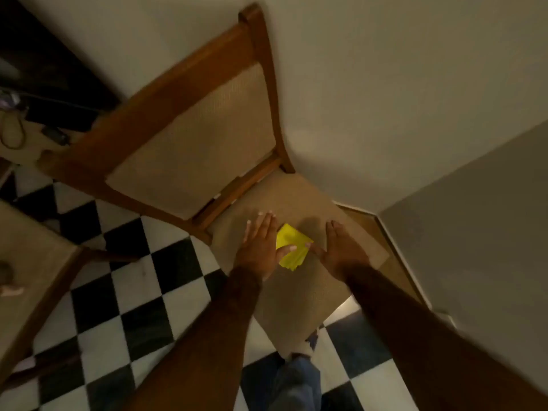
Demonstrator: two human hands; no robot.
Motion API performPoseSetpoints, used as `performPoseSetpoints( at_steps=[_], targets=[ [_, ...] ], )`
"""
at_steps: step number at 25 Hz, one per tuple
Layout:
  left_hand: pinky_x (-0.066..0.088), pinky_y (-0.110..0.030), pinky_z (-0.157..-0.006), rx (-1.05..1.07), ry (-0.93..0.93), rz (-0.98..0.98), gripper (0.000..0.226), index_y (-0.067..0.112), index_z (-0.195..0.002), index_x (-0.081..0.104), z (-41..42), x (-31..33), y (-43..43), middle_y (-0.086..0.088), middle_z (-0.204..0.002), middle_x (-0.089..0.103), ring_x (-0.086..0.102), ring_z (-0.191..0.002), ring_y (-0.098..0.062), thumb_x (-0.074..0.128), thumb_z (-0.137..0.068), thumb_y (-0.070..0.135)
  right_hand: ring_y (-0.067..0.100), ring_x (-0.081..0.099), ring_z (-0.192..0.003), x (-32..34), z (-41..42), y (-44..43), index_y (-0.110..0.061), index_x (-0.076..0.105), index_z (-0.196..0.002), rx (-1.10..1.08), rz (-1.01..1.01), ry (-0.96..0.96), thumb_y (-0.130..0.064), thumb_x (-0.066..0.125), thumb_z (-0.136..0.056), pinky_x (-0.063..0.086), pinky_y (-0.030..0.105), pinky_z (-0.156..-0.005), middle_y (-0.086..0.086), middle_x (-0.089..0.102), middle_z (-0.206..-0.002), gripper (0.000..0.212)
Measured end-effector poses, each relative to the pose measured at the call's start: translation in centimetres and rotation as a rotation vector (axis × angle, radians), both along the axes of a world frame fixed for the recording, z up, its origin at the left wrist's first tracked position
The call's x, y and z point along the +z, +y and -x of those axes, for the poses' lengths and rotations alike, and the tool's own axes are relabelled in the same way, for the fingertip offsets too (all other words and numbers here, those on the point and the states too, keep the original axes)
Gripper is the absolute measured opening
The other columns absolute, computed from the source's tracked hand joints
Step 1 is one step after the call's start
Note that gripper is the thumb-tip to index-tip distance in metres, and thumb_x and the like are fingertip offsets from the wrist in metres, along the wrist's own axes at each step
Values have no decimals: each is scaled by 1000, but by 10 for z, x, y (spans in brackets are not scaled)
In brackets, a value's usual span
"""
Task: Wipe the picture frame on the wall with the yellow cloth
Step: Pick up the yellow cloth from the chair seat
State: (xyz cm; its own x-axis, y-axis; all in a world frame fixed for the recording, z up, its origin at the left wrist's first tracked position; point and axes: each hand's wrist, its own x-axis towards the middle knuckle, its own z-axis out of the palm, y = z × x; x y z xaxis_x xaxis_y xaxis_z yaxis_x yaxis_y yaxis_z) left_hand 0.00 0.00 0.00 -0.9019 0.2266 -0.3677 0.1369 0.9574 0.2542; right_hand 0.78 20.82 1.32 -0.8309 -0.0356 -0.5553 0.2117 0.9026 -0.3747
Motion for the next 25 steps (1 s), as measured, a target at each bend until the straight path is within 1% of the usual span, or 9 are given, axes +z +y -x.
performPoseSetpoints(
  at_steps=[3,7,11,14,16,18,21,23,25],
  targets=[
    [4,-52,-126,-200,-9,136,100,11,-160,8,-1,-54,1,-9,-170,9,3,-158,-29,37,-89,75,26,27,-154,-54,16,-16,-17,23,-161,-19,124,-144,-51,56,-96,27,35,-120,9,22,-169,80],
    [6,-50,-127,-358,-98,145,103,7,-160,3,-14,-110,0,-11,-171,0,-2,-158,-29,39,-89,74,30,49,-137,-104,37,-35,-20,44,-151,-106,180,-129,-32,61,-95,41,35,-107,11,50,-151,59],
    [7,-50,-127,-373,-110,153,108,8,-160,-3,-24,-132,-3,-11,-170,-7,-5,-157,-30,42,-88,74,31,51,-135,-125,40,-42,-17,51,-148,-103,117,-87,-24,61,-93,42,38,-108,12,54,-148,57],
    [10,-52,-127,-375,-95,149,114,8,-159,-5,-24,-133,-3,-11,-170,-7,-4,-157,-31,57,-85,67,30,55,-133,-123,43,-42,-15,56,-145,-178,230,-135,-25,61,-92,42,33,-107,11,60,-145,54],
    [13,-53,-126,-351,-61,145,113,9,-160,-3,-25,-127,-3,-10,-170,-5,-2,-157,-30,64,-84,60,32,61,-124,-116,46,-42,-11,61,-139,-289,329,-243,-30,61,-91,47,33,-99,13,65,-136,51],
    [15,-52,-126,-341,-21,158,111,9,-160,-2,-24,-114,-1,-11,-170,-2,1,-158,-30,66,-85,56,33,66,-111,-102,48,-41,-5,62,-128,-536,523,-368,-25,61,-91,55,42,-96,17,67,-125,42],
    [26,-48,-124,-349,101,86,96,4,-158,20,-16,-74,11,-15,-166,23,24,-154,-31,72,-85,39,24,67,-83,-63,47,-28,-6,60,-96,-831,768,-429,-11,57,-93,62,42,-73,16,63,-98,7],
    [43,-47,-114,-380,243,6,78,1,-147,46,-12,-39,23,-16,-153,48,49,-141,-31,78,-78,20,20,64,-76,-30,43,-9,-10,59,-89,-897,850,-443,-10,55,-94,58,34,-66,11,62,-89,6],
    [51,-47,-106,-391,346,-41,71,1,-139,57,-7,-4,38,-15,-144,59,59,-131,-30,80,-73,10,18,64,-76,5,39,15,-13,61,-91,-930,900,-469,-11,54,-95,57,32,-67,7,64,-87,9]
  ],
)
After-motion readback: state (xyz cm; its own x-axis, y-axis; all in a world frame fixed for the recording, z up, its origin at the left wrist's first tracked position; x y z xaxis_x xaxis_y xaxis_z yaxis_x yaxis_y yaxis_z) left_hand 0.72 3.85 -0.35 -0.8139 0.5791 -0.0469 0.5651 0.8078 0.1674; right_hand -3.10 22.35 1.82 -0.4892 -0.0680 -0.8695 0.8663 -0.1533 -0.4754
